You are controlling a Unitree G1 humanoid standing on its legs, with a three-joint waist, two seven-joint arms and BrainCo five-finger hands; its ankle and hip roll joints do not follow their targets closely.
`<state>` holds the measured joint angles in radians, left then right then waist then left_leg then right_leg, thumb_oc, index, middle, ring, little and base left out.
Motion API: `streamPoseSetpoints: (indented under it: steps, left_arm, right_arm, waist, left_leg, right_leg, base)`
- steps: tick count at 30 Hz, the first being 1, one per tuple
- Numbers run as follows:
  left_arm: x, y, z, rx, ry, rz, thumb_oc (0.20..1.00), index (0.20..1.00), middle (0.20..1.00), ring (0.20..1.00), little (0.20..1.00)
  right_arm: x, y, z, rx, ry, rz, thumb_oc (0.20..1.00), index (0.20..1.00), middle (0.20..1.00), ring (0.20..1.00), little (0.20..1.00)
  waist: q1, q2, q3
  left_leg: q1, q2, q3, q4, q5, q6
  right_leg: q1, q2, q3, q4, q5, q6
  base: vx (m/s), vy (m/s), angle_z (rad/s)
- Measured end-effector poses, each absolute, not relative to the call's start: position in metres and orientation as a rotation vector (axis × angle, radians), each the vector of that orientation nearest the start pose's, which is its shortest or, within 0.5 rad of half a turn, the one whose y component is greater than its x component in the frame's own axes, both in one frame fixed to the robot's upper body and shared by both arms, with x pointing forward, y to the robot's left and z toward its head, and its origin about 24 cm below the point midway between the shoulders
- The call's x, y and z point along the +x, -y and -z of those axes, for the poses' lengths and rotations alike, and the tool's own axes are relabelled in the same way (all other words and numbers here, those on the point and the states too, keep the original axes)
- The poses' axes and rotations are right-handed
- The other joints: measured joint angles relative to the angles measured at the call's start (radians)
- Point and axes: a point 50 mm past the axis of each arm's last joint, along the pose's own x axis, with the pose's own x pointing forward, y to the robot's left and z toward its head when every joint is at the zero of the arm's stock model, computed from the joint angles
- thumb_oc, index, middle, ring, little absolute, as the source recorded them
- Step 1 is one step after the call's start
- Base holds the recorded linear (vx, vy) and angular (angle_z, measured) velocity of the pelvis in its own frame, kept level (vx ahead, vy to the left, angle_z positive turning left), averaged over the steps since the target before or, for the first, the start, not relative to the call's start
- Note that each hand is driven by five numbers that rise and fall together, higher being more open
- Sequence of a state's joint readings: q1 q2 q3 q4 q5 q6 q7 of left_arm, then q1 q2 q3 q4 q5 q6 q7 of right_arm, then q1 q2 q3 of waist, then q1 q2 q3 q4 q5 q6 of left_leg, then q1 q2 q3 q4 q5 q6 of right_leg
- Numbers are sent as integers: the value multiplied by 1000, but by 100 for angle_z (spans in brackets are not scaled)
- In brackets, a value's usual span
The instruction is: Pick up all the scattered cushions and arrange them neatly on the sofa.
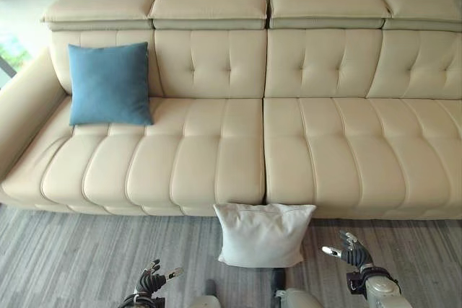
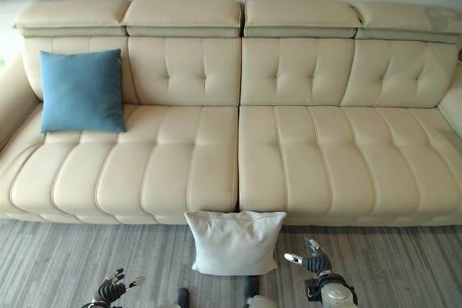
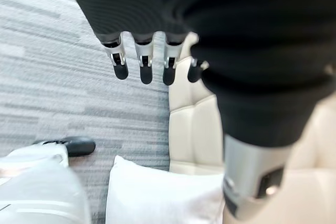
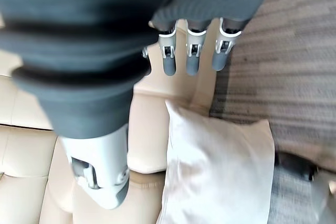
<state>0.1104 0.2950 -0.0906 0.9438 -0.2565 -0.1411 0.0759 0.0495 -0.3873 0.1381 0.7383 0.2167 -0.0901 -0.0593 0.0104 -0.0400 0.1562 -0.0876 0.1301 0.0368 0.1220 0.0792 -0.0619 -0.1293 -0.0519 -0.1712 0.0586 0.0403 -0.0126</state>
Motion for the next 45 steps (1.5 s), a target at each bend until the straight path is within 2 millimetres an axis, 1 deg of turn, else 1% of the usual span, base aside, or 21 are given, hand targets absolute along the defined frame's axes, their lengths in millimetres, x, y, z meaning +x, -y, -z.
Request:
streamPoseSetpoints:
  steps: [2, 6, 9, 10, 11, 12, 13, 14, 15, 18, 22, 24, 25, 28, 29, 30, 31, 33, 37, 40, 45]
  left_arm:
    - [119, -253, 132, 119, -876, -261, 1000, 1000, 1000, 1000, 1000]
    - [145, -253, 120, 120, -791, -252, 1000, 1000, 1000, 1000, 1000]
    - [139, -261, 120, 132, -804, -272, 1000, 1000, 1000, 1000, 1000]
    - [149, -266, 116, 148, -784, -275, 1000, 1000, 1000, 1000, 1000]
    - [164, -268, 108, 158, -741, -273, 1000, 1000, 1000, 1000, 1000]
    - [184, -275, 97, 163, -685, -309, 1000, 1000, 1000, 1000, 1000]
    - [260, -284, 44, 202, -470, -325, 1000, 1000, 1000, 1000, 1000]
    - [294, -290, 6, 224, -334, -342, 1000, 1000, 1000, 1000, 1000]
    - [310, -297, -19, 216, -249, -379, 1000, 1000, 1000, 1000, 1000]
    - [333, -303, -56, 254, -157, -408, 1000, 1000, 1000, 1000, 1000]
    - [370, -261, -107, 275, 25, -287, 1000, 1000, 1000, 1000, 1000]
    - [379, -247, -126, 275, 92, -262, 1000, 1000, 1000, 1000, 1000]
    - [395, -224, -160, 297, 188, -230, 1000, 1000, 1000, 1000, 1000]
    - [408, -194, -218, 302, 349, -199, 1000, 1000, 1000, 1000, 1000]
    - [410, -185, -232, 303, 384, -193, 1000, 1000, 1000, 1000, 1000]
    - [411, -182, -238, 309, 394, -202, 1000, 1000, 1000, 1000, 1000]
    - [412, -182, -241, 318, 387, -223, 1000, 1000, 1000, 1000, 1000]
    - [411, -192, -226, 325, 344, -258, 200, 200, 200, 200, 200]
    - [407, -195, -204, 318, 299, -270, 200, 200, 200, 200, 200]
    - [392, -180, -173, 252, 298, -213, 200, 200, 200, 200, 200]
    - [374, -168, -155, 84, 316, -201, 200, 200, 200, 200, 200]
  right_arm:
    - [178, 264, 92, -250, -682, 152, 1000, 1000, 1000, 1000, 1000]
    - [174, 271, 95, -272, -716, 185, 1000, 1000, 1000, 1000, 1000]
    - [178, 270, 95, -283, -718, 187, 1000, 1000, 1000, 1000, 1000]
    - [181, 276, 95, -309, -728, 215, 1000, 1000, 1000, 1000, 1000]
    - [186, 278, 93, -320, -723, 232, 1000, 1000, 1000, 1000, 1000]
    - [209, 277, 84, -322, -678, 244, 1000, 1000, 1000, 1000, 1000]
    - [280, 290, 29, -370, -501, 317, 1000, 1000, 1000, 1000, 1000]
    - [314, 288, -10, -367, -366, 333, 1000, 1000, 1000, 1000, 1000]
    - [340, 281, -43, -349, -253, 337, 1000, 1000, 1000, 1000, 1000]
    - [370, 277, -100, -351, -92, 367, 1000, 1000, 1000, 1000, 1000]
    - [399, 237, -162, -334, 110, 296, 1000, 1000, 1000, 1000, 1000]
    - [403, 222, -175, -304, 161, 275, 1000, 1000, 1000, 1000, 1000]
    - [410, 201, -209, -282, 268, 251, 1000, 1000, 1000, 1000, 1000]
    - [415, 160, -251, -227, 389, 202, 1000, 1000, 1000, 1000, 1000]
    - [415, 149, -255, -209, 404, 188, 1000, 1000, 1000, 1000, 1000]
    - [414, 144, -256, -199, 409, 188, 360, 360, 360, 360, 360]
    - [414, 140, -254, -184, 403, 189, 203, 203, 203, 203, 203]
    - [414, 143, -236, -191, 368, 196, 200, 200, 200, 200, 200]
    - [406, 139, -206, -125, 320, 172, 200, 200, 200, 200, 200]
    - [390, 144, -167, -68, 300, 151, 200, 200, 200, 200, 200]
    - [377, 147, -151, -10, 286, 129, 200, 200, 200, 200, 200]
  waist:
    - [5, -13, 14]
    - [2, -14, 45]
    - [5, 10, 49]
    - [-2, 8, 73]
    - [-1, 7, 92]
    - [7, -3, 125]
    - [5, -3, 271]
    - [4, -5, 383]
    - [10, -6, 425]
    - [17, -3, 434]
    - [7, -8, 435]
    - [-7, -9, 431]
    - [-11, -8, 431]
    - [-19, -7, 434]
    - [-20, -7, 433]
    - [-21, -7, 433]
    - [-23, -4, 431]
    - [-23, -2, 429]
    - [-21, -2, 413]
    - [-3, 0, 284]
    - [-3, 2, 286]
  left_leg:
    - [-19, -30, 1, 28, -18, -20]
    - [-55, -147, 5, -13, -56, -2]
    - [-37, -142, 0, -70, -53, 5]
    - [-32, -141, 0, -75, -53, 6]
    - [-39, -136, 2, -76, -63, 43]
    - [-118, -142, 19, -31, -54, 74]
    - [-370, -166, 31, 157, -76, 108]
    - [-436, -185, 44, 207, -82, 116]
    - [-542, -184, 58, 272, -114, 121]
    - [-852, -174, 72, 458, -130, 142]
    - [-1129, -145, 102, 600, -141, 129]
    - [-1170, -139, 103, 634, -146, 134]
    - [-1237, -133, 103, 666, -149, 136]
    - [-1302, -132, 92, 686, -149, 136]
    - [-1304, -132, 84, 692, -148, 136]
    - [-1300, -133, 79, 692, -148, 136]
    - [-1293, -133, 76, 689, -148, 135]
    - [-1263, -133, 76, 685, -151, 133]
    - [-1142, -139, 59, 601, -125, 113]
    - [-1165, -144, 54, 569, -121, 108]
    - [-1005, -153, 53, 444, -96, 99]
  right_leg:
    - [15, 3, -10, -23, 12, -18]
    - [53, 19, -20, -112, 36, -11]
    - [63, 75, 4, -123, 39, -11]
    - [53, 88, 6, -116, 41, -17]
    - [16, 94, 14, -85, 41, -26]
    - [-97, 82, 32, 20, 52, -35]
    - [-393, 30, 59, 286, 18, 3]
    - [-460, 4, 68, 345, -9, -9]
    - [-564, -12, 70, 409, -50, -7]
    - [-859, -43, 69, 618, -132, -28]
    - [-1135, -40, 88, 740, -124, -40]
    - [-1174, -40, 87, 767, -123, -43]
    - [-1241, -38, 86, 796, -123, -43]
    - [-1303, -36, 81, 812, -118, -49]
    - [-1301, -33, 76, 813, -118, -50]
    - [-1296, -29, 75, 812, -118, -50]
    - [-1287, -24, 76, 809, -118, -51]
    - [-1259, -25, 76, 806, -114, -74]
    - [-1141, -23, 58, 733, -93, -89]
    - [-1170, -23, 55, 716, -102, -81]
    - [-1018, -20, 55, 616, -90, -66]
  base:
    - [46, -63, 12]
    - [74, 19, 19]
    - [36, 59, -39]
    - [-231, 103, -35]
    - [-368, 126, -48]
    - [-415, 135, -45]
    - [-311, 94, -26]
    - [-237, 47, -5]
    - [-275, 7, 6]
    - [-191, -16, 12]
    - [-61, -11, 4]
    - [13, -24, -5]
    - [34, -41, -7]
    - [28, -37, -1]
    - [31, -37, 0]
    - [0, 0, 0]
    - [0, 0, 0]
    - [7, -11, 2]
    - [-9, -15, 6]
    - [-39, -16, 8]
    - [-9, -11, 1]
